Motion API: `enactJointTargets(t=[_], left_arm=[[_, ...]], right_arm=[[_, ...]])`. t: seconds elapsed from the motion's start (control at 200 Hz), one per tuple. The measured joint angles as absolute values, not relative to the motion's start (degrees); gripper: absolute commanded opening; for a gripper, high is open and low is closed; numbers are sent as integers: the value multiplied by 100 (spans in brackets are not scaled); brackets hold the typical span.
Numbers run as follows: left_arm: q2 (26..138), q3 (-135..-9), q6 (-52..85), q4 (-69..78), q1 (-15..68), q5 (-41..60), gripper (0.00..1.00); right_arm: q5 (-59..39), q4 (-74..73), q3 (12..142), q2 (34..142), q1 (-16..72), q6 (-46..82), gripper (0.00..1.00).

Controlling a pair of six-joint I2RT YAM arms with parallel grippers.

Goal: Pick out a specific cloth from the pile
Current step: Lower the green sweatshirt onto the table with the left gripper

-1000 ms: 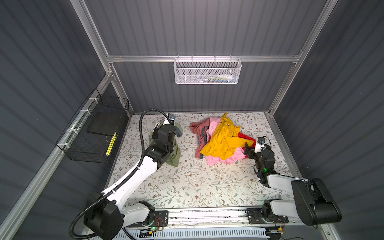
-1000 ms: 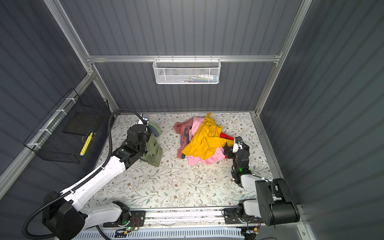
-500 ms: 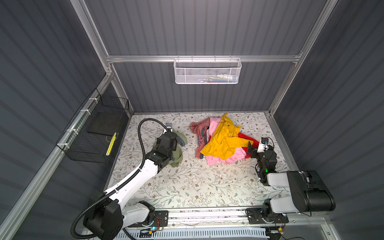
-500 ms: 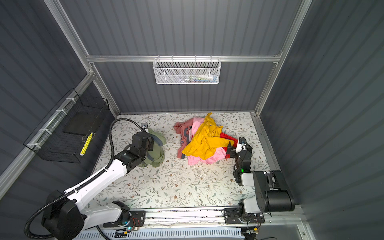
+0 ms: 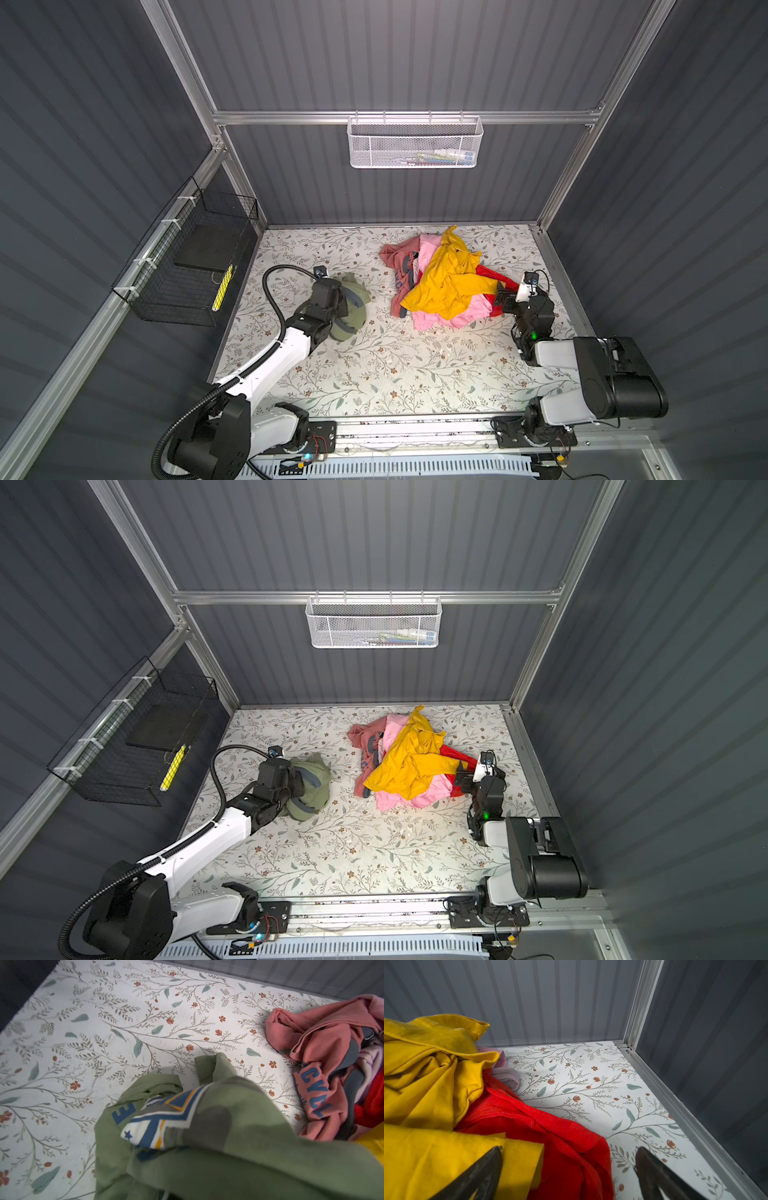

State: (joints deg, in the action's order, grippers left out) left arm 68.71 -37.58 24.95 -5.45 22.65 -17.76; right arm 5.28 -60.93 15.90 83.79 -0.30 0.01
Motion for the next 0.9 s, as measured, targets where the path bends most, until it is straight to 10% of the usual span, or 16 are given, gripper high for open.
enactJointTargets(t=[0.22, 0.465, 0.901], left_arm=[[6993, -3529, 2773, -521, 2093, -1306, 5], [7743, -4128, 2589, -1374, 2095, -1667, 61], [7179, -4222, 2453, -2189, 2362, -2473, 93]], right_arm=[[508, -6020, 1590, 8379, -30, -1, 99], [508, -5994, 1590, 8379, -30, 1, 99], [506, -5994, 1588, 8379, -34, 1, 99]])
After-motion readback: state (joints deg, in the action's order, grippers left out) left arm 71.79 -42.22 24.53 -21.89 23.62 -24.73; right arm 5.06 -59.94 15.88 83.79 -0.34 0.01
